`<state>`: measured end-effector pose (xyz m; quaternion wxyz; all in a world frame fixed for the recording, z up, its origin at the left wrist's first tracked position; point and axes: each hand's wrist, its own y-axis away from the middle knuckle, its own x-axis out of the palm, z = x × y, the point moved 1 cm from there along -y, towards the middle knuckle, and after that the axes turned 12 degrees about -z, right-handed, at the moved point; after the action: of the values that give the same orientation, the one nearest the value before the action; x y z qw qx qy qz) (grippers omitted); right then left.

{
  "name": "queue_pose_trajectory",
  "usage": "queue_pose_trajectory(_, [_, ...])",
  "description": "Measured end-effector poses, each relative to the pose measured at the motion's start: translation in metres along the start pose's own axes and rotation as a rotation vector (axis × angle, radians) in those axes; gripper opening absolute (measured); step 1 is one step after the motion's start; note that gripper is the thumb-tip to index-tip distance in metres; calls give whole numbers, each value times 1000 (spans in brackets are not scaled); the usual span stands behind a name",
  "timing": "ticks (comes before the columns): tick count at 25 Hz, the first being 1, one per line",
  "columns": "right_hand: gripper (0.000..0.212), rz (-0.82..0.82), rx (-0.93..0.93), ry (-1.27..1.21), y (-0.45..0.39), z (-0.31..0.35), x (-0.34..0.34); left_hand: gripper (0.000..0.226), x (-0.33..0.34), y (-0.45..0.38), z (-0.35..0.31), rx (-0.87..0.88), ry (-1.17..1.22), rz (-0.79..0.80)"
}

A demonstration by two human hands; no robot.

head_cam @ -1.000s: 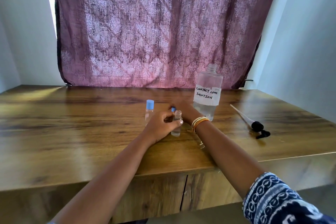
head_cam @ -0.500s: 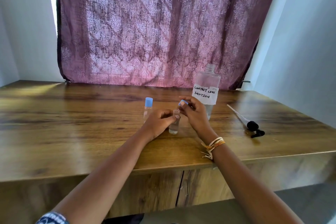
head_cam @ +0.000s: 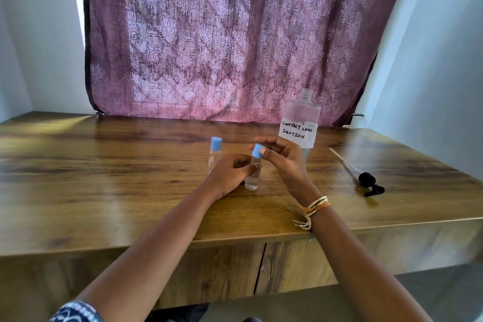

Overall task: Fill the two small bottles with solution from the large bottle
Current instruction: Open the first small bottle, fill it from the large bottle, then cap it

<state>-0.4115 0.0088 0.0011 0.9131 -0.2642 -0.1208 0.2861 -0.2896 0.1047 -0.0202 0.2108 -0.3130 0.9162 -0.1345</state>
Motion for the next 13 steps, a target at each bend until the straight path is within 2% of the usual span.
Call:
queue_pose_trajectory(4, [24, 31, 7, 47, 3, 1, 1, 18, 0, 0, -1, -1, -28, -6])
queue_pose_trajectory(9, [22, -23, 11, 121, 2, 1, 3, 8, 0, 1, -2, 58, -38, -27])
queue_pose_trajectory(13, [35, 12, 71, 110, 1, -1, 4, 13, 0, 2, -2, 83, -17, -39])
